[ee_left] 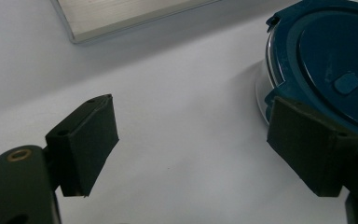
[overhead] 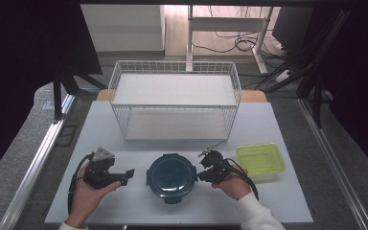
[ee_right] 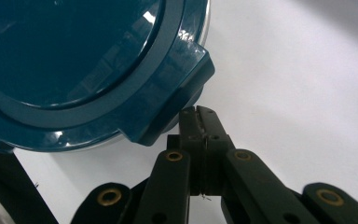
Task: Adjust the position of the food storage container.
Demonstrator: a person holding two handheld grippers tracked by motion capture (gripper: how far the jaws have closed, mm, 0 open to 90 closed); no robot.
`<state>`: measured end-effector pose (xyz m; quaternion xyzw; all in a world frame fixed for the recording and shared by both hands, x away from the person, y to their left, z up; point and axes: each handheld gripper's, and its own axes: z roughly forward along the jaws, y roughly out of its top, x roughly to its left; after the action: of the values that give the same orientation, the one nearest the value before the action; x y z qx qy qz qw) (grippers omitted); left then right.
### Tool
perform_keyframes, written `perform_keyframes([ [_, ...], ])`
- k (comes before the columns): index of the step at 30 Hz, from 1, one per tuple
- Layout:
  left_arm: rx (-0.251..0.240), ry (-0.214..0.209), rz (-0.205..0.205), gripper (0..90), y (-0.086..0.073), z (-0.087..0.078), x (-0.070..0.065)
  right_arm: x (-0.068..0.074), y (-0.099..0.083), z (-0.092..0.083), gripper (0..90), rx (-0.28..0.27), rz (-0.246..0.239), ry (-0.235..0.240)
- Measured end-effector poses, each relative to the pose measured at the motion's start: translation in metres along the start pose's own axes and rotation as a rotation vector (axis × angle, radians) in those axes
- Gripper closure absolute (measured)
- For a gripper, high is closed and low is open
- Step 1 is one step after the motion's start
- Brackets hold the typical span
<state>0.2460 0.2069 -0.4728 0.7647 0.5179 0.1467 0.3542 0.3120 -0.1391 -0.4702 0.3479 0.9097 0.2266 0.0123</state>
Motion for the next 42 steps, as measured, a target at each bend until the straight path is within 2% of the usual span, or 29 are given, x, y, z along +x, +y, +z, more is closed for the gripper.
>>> perform_keyframes([
  [3,0.000,0.004,-0.002,15.4,-0.001,0.000,0.001,0.001,-0.001,0.006,89.3,0.006,-0.004,0.018],
  [14,-0.001,0.007,-0.005,15.5,-0.001,-0.001,0.000,0.006,-0.003,0.006,89.3,-0.003,-0.018,0.021],
  [19,-0.002,0.008,-0.005,15.3,-0.001,-0.001,0.000,0.005,-0.006,0.006,89.3,-0.024,-0.014,0.042],
  [22,-0.008,0.011,-0.010,15.3,-0.002,-0.002,0.001,-0.001,-0.010,-0.008,89.2,-0.089,0.008,0.022],
  [23,-0.009,0.013,-0.015,15.3,-0.002,-0.002,0.002,-0.004,-0.012,-0.014,89.1,-0.131,0.026,0.017],
  [24,-0.012,0.015,-0.017,15.3,-0.002,-0.002,0.003,-0.004,-0.012,-0.014,89.1,-0.131,0.026,0.017],
  [25,-0.016,0.015,-0.020,15.4,-0.003,-0.002,0.004,-0.008,-0.015,-0.025,88.9,-0.216,0.055,0.024],
  [27,-0.024,0.017,-0.025,15.4,-0.002,-0.001,0.005,-0.011,-0.019,-0.034,86.4,-0.291,0.079,0.044],
  [28,-0.024,0.017,-0.025,15.4,-0.002,-0.001,0.005,-0.011,-0.019,-0.034,86.4,-0.291,0.079,0.044],
  [29,-0.037,0.010,-0.037,15.4,-0.002,-0.001,0.006,-0.011,-0.020,-0.036,83.8,-0.315,0.085,0.050],
  [30,-0.049,0.006,-0.049,15.5,-0.003,-0.001,0.007,-0.012,-0.024,-0.040,59.0,-0.393,0.116,0.094],
  [31,-0.055,0.010,-0.053,15.5,-0.004,-0.002,0.007,-0.013,-0.024,-0.040,46.5,-0.420,0.144,0.108],
  [33,-0.074,0.007,-0.062,15.4,-0.005,-0.003,0.007,-0.015,-0.027,-0.041,34.6,-0.453,0.183,0.130],
  [34,-0.074,0.007,-0.062,15.4,-0.005,-0.003,0.007,-0.015,-0.027,-0.041,34.6,-0.453,0.183,0.130],
  [35,-0.088,-0.010,-0.071,15.4,-0.006,-0.006,0.007,-0.018,-0.031,-0.043,27.4,-0.476,0.203,0.168],
  [42,-0.109,-0.026,-0.090,15.4,-0.007,-0.009,0.005,-0.020,-0.041,-0.046,24.2,-0.500,0.199,0.164],
])
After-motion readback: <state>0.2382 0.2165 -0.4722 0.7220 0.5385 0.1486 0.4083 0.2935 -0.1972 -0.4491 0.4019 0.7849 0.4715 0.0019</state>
